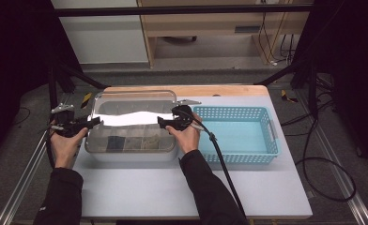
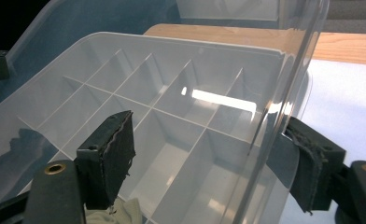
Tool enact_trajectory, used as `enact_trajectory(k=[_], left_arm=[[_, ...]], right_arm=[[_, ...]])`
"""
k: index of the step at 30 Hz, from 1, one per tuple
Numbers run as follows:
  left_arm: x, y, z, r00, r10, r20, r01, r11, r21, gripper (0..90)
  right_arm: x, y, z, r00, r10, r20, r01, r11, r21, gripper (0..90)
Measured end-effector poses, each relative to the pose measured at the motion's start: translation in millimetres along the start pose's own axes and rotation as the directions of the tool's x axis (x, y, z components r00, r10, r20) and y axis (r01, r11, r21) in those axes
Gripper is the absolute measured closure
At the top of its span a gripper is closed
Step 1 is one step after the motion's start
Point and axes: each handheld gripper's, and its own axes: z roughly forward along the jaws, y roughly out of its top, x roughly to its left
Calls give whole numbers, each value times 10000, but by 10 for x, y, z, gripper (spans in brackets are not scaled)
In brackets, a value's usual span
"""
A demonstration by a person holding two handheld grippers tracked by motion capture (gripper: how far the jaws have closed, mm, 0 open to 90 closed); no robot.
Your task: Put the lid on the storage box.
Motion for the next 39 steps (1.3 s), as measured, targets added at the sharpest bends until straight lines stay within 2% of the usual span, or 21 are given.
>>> enact_trajectory(k=[7,11,12,14,15,17,24,29,31,39], left_arm=[[14,-28,28,10000,-77,-13,77,10000,55,392],[13,-37,30,9999,25,-100,-24,9999,147,400],[9,-42,32,9997,171,-176,-167,9996,243,412],[-2,-50,38,9998,143,160,-146,9997,203,446],[-16,-49,51,9997,227,71,-229,9993,288,446],[-24,-48,71,9996,271,32,-272,9987,420,447],[9,-67,42,9995,264,-167,-256,9985,492,446],[14,-91,77,9991,316,-270,-294,9963,807,444],[19,-98,84,9995,221,-237,-204,9972,726,442],[18,-96,69,9988,346,-354,-317,9964,781,444]], right_arm=[[-6,-8,30,9999,74,75,-74,10000,62,245],[-8,-8,33,10000,56,64,-56,10000,51,244],[-6,-8,33,10000,57,74,-57,10000,55,244],[2,-10,33,9999,21,102,-21,10000,45,242],[-6,-14,38,9996,180,226,-185,9996,215,245],[-19,-32,65,9993,166,335,-179,9991,392,241],[-20,-33,69,9989,32,478,-49,9994,351,242],[-14,-31,67,9986,-6,522,-14,9992,387,242],[-11,-28,60,9985,30,542,-53,9990,438,244],[5,-17,42,9981,112,605,-150,9979,624,245]])
